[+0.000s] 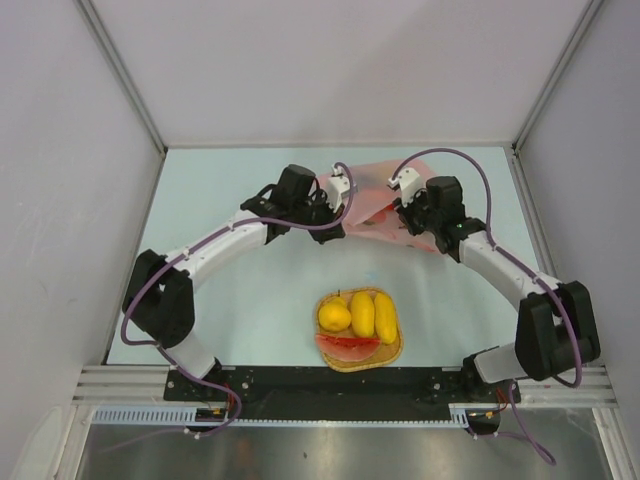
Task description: Take the fake fruits out of the plastic bag
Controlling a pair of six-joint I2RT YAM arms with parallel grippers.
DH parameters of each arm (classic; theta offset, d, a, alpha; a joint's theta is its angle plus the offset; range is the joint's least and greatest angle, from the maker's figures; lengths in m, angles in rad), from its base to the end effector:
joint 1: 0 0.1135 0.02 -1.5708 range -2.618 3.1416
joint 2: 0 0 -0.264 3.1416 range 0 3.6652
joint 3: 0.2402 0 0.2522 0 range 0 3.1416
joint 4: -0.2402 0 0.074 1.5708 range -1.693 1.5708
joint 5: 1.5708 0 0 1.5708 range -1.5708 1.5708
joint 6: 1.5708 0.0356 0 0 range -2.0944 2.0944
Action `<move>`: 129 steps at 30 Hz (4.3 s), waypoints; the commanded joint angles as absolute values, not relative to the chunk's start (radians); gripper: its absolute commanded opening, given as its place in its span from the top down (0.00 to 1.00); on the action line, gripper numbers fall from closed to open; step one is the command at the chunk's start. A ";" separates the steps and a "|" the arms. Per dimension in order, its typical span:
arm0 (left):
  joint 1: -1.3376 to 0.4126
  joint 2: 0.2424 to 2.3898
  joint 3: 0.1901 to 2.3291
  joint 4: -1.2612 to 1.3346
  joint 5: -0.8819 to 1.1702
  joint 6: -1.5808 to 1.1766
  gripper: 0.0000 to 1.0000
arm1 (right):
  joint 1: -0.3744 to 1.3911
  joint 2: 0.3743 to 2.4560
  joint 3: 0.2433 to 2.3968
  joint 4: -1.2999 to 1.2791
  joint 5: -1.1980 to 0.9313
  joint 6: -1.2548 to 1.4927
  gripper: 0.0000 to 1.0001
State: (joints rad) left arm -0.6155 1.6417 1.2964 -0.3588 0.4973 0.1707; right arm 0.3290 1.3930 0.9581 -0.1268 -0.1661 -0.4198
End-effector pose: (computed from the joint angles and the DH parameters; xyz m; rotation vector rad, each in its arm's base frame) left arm 0.2921 -0.2274 0.2822 1.1213 2.0044 -0.7977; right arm 0.2944 0.1067 0.2664 -0.8677 1.9412 0.1234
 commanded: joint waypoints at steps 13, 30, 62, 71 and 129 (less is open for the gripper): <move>-0.621 1.606 1.379 -0.337 0.405 0.169 0.98 | 0.284 1.654 1.063 0.052 -0.173 -0.699 0.29; -0.603 1.698 1.482 -0.390 0.383 0.195 1.00 | 0.319 2.025 1.417 -0.050 -0.350 -0.736 0.18; -0.580 1.758 1.575 -0.362 0.288 0.206 1.00 | 0.337 1.256 1.159 -0.791 -0.604 -0.874 0.67; -0.546 1.698 1.494 -0.350 0.325 0.172 0.99 | 0.641 0.960 0.936 -0.891 -0.503 -0.879 0.68; -0.546 1.358 1.184 -0.301 0.422 0.135 0.93 | 1.069 1.272 0.844 -0.446 -0.264 -0.278 0.31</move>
State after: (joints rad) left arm -0.5465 1.3613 1.1580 -0.3378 0.3973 0.1551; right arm 1.0637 1.3109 0.8478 -0.4740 -0.3016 -0.2661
